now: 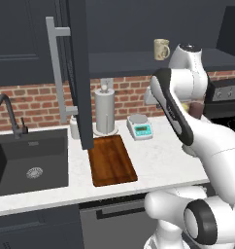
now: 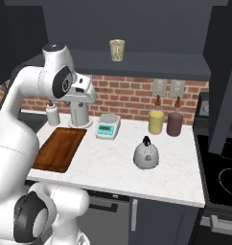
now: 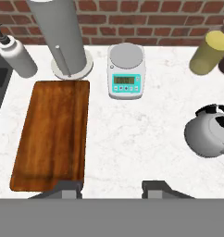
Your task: Pick the kettle from the counter and place it on the tray. Then pick the mug from the cabinet and place it on the tray. Then close the cabinet doors.
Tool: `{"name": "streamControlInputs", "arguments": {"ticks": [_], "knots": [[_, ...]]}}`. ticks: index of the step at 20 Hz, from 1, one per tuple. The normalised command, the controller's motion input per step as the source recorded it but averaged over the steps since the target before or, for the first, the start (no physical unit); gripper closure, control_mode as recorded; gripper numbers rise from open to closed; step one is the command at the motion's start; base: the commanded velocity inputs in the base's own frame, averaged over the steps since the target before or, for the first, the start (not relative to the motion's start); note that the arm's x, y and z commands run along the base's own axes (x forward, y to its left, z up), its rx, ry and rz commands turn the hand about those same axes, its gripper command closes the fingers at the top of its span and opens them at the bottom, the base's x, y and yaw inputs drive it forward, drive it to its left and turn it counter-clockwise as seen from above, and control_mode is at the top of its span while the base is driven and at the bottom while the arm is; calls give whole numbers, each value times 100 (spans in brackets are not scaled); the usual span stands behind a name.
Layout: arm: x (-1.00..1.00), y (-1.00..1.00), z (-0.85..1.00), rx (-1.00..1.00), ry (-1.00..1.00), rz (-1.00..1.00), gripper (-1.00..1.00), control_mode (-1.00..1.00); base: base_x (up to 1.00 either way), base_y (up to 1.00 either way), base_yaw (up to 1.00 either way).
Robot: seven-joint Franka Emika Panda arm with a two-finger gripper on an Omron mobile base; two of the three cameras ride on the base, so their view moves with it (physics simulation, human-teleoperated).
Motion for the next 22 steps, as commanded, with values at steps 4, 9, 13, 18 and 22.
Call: {"name": "streamControlInputs", "arguments": {"ticks": [4, 9, 13, 18, 22], "knots": [[-2, -38, 0, 0, 0, 2, -100, -100, 0, 0, 0], [-4, -97, 0, -1, 0, 1, -100, -100, 0, 0, 0], [-11, -100, -7, -1, 1, 0, -100, -100, 0, 0, 0], [-4, -62, -15, 0, 0, 0, -100, -100, 0, 0, 0], [0, -15, -8, 0, 0, 0, -100, -100, 0, 0, 0]]}}
